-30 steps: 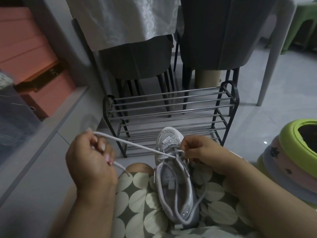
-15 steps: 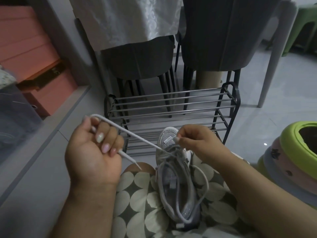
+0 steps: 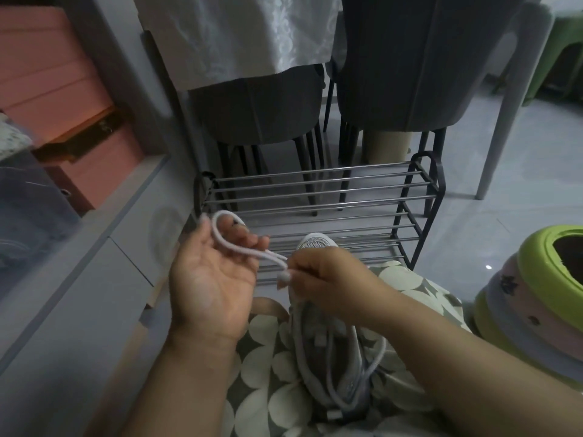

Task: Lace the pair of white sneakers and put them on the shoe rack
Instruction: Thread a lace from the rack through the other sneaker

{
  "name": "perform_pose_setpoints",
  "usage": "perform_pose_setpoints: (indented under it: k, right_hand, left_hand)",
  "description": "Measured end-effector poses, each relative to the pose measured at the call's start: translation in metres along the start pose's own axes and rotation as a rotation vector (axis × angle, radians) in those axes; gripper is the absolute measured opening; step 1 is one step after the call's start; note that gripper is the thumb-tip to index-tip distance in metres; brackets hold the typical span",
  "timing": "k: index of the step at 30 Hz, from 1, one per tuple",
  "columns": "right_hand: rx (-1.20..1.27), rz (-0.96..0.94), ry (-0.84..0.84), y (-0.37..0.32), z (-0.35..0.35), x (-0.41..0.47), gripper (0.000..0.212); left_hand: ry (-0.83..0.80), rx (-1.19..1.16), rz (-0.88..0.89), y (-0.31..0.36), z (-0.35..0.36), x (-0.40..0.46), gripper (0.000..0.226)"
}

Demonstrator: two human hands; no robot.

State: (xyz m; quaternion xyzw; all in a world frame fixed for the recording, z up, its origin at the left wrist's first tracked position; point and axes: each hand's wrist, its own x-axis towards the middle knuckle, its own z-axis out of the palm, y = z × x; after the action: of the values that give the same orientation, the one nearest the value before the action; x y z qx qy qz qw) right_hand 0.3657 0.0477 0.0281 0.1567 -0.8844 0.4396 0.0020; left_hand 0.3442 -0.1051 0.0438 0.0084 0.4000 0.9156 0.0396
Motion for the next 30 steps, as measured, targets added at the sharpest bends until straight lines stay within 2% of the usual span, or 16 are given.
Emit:
perform_pose_setpoints:
  k: [3,5,10,15,17,19,24,30]
  right_hand:
    - [-0.089,0.026,0.037,0.004,-0.005,0.003,0.02]
    - [-0.169,-0.001,0.043,0.006,-0.004,0.004,0.022]
    - [-0.283,-0.124,0.024,0.011,0.001,0.006,0.028]
    - [-0.254,-0.062,0.026,0.021,-0.012,-0.006,0.019]
    - [-0.291,-0.08,-0.01,0.028,-0.014,-0.01,0.013]
    - [-0.343,-0.117,-0.044,0.032,-0.011,-0.012,0.009]
    - [-0.48,-0.148,-0.056,0.037,-0.002,-0.011,0.015]
    - [-0.495,-0.123,-0.036,0.04,0.002,-0.009,0.02]
  left_hand:
    - [-0.026,0.231,-0.205,-0.01,-0.007,-0.003,0.029]
    - [-0.097,0.391,-0.236,-0.019,-0.011,-0.007,0.025]
    - [-0.106,0.573,-0.134,-0.027,-0.024,-0.006,0.022]
    - [-0.005,0.779,-0.032,-0.033,-0.045,-0.003,0.008]
    - [0.015,0.812,-0.03,-0.038,-0.052,-0.004,0.002]
    - [0.021,0.815,-0.048,-0.042,-0.057,-0.005,0.006]
    - [0.004,0.816,-0.05,-0.048,-0.059,-0.003,0.008]
    - [0.015,0.853,-0.025,-0.056,-0.057,0.0,0.011]
